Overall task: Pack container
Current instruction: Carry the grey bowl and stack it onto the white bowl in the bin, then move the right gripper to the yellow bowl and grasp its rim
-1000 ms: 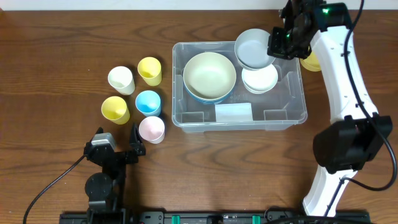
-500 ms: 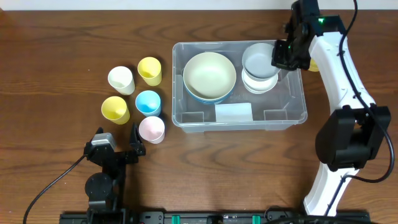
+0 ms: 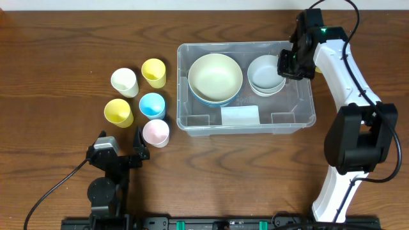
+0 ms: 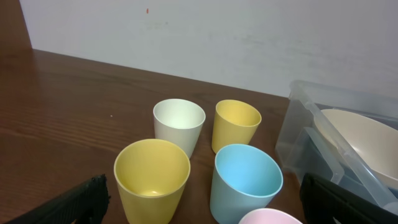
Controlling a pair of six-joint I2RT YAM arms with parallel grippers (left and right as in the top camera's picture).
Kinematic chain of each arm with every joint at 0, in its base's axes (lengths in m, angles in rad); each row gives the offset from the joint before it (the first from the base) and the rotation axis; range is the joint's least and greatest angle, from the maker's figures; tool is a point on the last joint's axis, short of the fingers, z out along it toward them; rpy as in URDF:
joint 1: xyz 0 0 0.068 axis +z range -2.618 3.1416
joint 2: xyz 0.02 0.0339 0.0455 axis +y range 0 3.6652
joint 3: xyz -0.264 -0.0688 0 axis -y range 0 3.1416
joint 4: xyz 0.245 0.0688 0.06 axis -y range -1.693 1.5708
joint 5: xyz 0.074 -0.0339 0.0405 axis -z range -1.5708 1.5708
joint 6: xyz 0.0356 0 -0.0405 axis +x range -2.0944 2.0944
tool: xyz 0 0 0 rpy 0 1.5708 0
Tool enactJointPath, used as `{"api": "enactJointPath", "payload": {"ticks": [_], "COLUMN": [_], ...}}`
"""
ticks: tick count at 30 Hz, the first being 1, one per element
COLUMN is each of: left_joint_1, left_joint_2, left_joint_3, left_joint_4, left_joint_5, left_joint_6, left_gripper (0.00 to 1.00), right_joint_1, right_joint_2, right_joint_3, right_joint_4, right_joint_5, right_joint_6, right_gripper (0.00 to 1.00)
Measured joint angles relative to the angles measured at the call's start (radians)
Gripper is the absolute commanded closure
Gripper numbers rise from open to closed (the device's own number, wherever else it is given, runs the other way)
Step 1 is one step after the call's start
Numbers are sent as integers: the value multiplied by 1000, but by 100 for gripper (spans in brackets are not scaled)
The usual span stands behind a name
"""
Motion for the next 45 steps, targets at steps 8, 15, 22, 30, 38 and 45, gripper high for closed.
{"api": "enactJointPath", "payload": {"ticks": [8, 15, 22, 30, 38, 45], "left_joint_1": [0, 0, 0, 0, 0, 0], "left_joint_2": [0, 0, 0, 0, 0, 0], "left_joint_3": [0, 0, 0, 0, 0, 0], "left_joint_4": [0, 0, 0, 0, 0, 0], "left_joint_5": [0, 0, 0, 0, 0, 0], "left_joint_6": [0, 0, 0, 0, 0, 0], "left_gripper": [2, 2, 2, 2, 2, 2], "right_joint_1": [0, 0, 0, -48, -238, -327], "right_joint_2": [0, 0, 0, -61, -63, 102], "right_joint_3": [0, 11, 271, 576, 507, 327], "right_joint_4": [4, 9, -146, -171, -153, -27], "right_joint_5": [-7, -70, -101, 47, 203, 163], "right_joint_6": [4, 3, -44, -24, 95, 147], "right_gripper": [54, 53, 35, 1, 4, 6]}}
